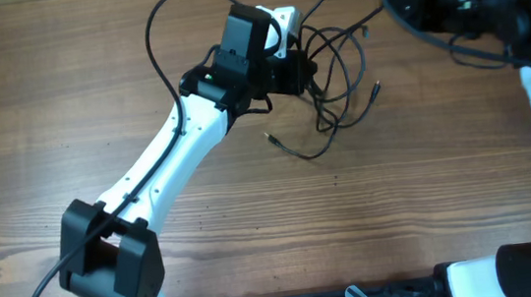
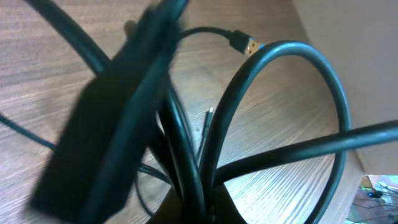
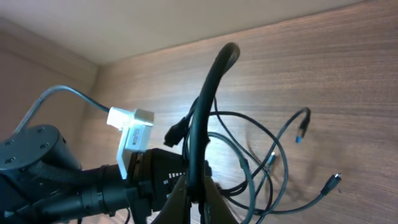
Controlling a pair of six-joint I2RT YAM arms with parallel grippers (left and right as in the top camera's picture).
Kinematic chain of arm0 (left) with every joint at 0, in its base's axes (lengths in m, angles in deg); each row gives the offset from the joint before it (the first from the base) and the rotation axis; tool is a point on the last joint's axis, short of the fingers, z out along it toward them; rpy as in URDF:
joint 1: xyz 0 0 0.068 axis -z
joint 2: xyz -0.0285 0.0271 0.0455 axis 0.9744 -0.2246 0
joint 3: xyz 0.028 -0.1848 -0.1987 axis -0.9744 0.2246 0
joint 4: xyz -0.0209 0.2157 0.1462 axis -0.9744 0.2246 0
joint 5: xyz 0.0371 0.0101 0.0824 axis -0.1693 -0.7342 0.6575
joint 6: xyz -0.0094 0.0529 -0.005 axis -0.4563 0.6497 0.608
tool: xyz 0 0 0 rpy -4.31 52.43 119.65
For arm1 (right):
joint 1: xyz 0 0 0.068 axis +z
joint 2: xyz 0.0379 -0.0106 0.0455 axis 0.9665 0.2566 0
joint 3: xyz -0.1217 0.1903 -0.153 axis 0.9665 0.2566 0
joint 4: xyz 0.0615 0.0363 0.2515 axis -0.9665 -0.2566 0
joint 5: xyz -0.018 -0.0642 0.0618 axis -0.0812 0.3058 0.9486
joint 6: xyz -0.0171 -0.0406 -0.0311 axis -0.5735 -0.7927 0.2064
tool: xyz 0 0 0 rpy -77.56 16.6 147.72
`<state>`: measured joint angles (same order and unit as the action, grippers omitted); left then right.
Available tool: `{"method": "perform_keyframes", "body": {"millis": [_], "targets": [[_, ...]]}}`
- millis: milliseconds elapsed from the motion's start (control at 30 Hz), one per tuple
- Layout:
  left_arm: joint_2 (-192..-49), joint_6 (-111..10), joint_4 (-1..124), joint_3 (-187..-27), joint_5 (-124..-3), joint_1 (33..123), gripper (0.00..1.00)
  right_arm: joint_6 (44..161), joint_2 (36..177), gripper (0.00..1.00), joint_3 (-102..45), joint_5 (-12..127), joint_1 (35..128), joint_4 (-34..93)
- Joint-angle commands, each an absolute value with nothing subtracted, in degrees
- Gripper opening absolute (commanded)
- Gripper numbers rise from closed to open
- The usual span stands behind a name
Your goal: Untangle cables
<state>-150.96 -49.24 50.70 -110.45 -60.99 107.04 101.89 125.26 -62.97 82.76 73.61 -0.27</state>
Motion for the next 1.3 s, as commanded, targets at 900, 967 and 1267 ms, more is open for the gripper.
{"method": "perform_keyframes", "body": {"millis": [900, 967, 1267], "targets": [[-149.89, -68.14, 38.79, -108.94, -68.82, 104.11, 0.04, 94.83, 128.32, 0.42, -68.67, 93.91, 70.23, -7.61], [-149.65, -72.29, 37.59, -108.94, -69.01, 104.11, 0.04, 94.94, 129.94, 0.42, -68.67, 92.34, 72.52, -7.57], [-149.65, -77.78, 33.46, -108.92, -72.01, 104.17, 0.04, 98.19, 140.26, 0.42, -68.67, 87.35, 80.10, -5.07]]}}
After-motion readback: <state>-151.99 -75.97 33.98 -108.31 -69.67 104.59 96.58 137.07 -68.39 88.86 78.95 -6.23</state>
